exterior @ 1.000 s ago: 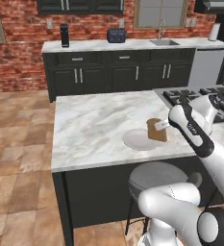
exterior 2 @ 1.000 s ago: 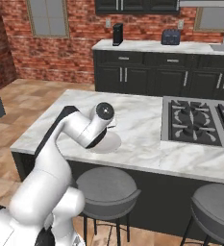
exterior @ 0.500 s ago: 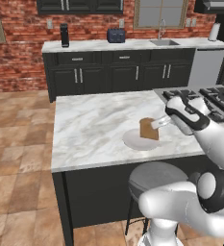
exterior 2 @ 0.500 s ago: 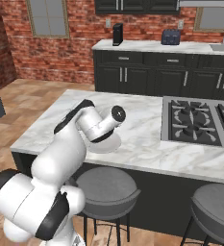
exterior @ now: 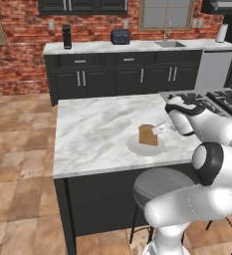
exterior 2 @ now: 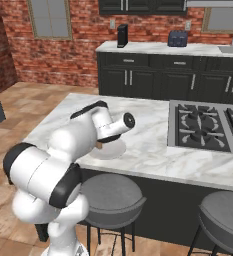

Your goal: Start the toaster. Once the lever pops up, take the bread to the plate on the dining counter.

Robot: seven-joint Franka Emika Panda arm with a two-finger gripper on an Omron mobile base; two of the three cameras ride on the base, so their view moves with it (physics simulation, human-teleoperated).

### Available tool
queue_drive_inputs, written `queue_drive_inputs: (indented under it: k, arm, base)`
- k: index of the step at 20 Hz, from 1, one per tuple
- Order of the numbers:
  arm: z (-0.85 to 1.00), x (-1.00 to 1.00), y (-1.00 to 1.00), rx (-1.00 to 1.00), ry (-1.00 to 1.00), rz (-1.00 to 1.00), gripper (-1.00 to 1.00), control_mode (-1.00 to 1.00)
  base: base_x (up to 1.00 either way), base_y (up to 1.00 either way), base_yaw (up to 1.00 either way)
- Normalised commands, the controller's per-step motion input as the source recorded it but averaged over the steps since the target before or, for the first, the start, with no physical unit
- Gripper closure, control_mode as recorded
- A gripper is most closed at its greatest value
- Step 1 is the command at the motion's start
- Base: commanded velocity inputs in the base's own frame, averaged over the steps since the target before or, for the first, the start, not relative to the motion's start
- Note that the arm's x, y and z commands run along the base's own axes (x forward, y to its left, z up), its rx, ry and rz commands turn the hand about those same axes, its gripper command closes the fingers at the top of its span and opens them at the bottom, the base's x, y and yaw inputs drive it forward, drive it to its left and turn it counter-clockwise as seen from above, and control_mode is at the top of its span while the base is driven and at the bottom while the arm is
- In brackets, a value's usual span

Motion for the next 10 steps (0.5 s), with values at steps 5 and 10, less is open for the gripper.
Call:
queue_drive_inputs:
  k: [5, 10]
  arm:
    - [-0.35, 0.13, 0.0, 0.0, 0.0, 0.01, 1.0, -1.0]
    - [-0.26, 0.02, 0.0, 0.0, 0.02, 0.0, 1.0, -1.0]
  base:
    - [0.0, 0.0, 0.0]
    - [0.0, 0.0, 0.0]
